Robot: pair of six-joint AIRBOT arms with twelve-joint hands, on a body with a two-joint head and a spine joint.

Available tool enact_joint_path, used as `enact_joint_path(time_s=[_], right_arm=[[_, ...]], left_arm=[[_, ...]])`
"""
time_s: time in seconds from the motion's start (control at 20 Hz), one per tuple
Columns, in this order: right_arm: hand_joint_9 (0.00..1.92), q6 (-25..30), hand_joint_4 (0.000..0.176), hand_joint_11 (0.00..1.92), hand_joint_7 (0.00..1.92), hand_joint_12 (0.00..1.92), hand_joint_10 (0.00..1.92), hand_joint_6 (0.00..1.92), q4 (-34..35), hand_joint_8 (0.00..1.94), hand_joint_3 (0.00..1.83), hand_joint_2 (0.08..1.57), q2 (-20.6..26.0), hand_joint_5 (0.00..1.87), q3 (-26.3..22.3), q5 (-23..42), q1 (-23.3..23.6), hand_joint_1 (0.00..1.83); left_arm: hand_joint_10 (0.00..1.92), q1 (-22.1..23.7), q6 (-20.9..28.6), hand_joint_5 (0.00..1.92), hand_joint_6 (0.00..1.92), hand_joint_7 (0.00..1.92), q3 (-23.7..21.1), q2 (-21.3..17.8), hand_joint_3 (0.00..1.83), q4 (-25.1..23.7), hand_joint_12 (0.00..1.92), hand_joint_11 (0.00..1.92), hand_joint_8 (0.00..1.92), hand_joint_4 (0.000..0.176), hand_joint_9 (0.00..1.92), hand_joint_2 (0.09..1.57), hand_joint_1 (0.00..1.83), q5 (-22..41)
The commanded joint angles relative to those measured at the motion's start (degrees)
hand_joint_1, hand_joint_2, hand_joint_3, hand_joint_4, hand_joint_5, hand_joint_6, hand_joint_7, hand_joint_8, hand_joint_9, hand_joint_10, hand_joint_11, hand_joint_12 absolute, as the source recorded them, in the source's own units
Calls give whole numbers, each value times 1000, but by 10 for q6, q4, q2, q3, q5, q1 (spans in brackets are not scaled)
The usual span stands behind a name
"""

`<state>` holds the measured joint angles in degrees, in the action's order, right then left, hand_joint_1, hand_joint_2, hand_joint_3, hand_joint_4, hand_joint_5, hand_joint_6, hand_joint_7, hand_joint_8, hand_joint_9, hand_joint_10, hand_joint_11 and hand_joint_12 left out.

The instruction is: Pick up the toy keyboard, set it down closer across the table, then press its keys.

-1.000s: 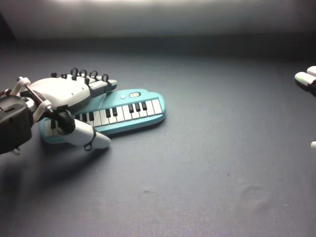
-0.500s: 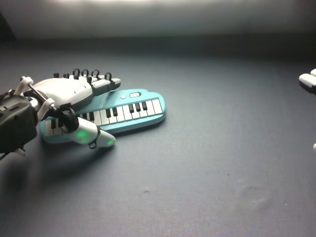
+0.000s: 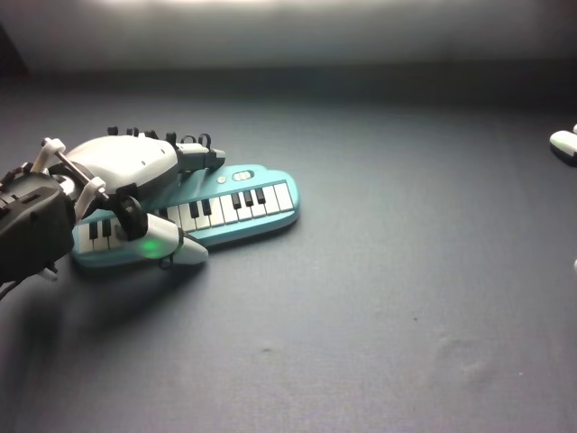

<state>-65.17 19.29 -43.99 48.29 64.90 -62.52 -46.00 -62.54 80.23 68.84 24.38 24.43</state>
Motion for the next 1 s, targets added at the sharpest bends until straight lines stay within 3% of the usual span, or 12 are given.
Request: enact_joint_path(time_s=[0.0,0.45,0.5,0.7,0.75,0.8,0.85,0.9,0.95], right_arm=[[0,4,40,0,0,0,0,0,0,0,2,1296,3,0,0,73,1,280],[0,8,47,0,0,0,0,0,3,0,1,1296,3,0,0,78,-3,260],[0,10,40,0,0,0,0,0,3,0,1,1296,3,0,0,80,-3,258],[0,17,37,0,0,0,0,0,3,0,2,1298,4,0,-1,92,-6,255],[0,18,47,0,0,0,0,0,3,0,0,1293,6,0,-2,95,-6,250],[0,18,56,0,0,0,0,0,3,0,2,1298,6,0,-3,97,-7,253],[0,18,56,0,0,0,0,0,3,0,2,1298,6,0,-3,99,-7,253],[0,18,58,0,0,0,0,0,3,0,2,1299,6,0,-3,101,-8,255],[0,20,63,0,0,0,0,0,3,0,3,1302,7,0,-4,103,-9,273]], left_arm=[[1333,-3,-19,290,994,346,4,4,0,-11,1700,545,836,0,424,1123,1421,8],[1257,-7,-19,293,917,336,0,4,0,-9,1682,499,834,0,399,1106,1410,17],[1495,-6,-18,163,1436,294,-7,1,10,-15,1882,829,1152,0,692,1155,1603,25],[1504,5,24,138,1514,276,-31,-14,5,-74,1892,848,1224,0,705,1158,1612,64],[1501,10,28,146,1498,275,-42,-20,4,-90,1860,856,1230,0,707,1158,1614,74],[1668,13,30,117,1606,475,-51,-24,20,-103,1907,803,1622,0,564,1270,1480,84],[1668,16,36,117,1606,475,-58,-28,20,-117,1907,803,1622,0,564,1270,1480,94],[1732,19,56,99,1650,507,-63,-31,12,-140,1920,785,1741,0,514,1313,1444,105],[1617,21,76,103,1563,235,-66,-31,0,-158,1908,731,1620,0,613,1228,1570,115]])
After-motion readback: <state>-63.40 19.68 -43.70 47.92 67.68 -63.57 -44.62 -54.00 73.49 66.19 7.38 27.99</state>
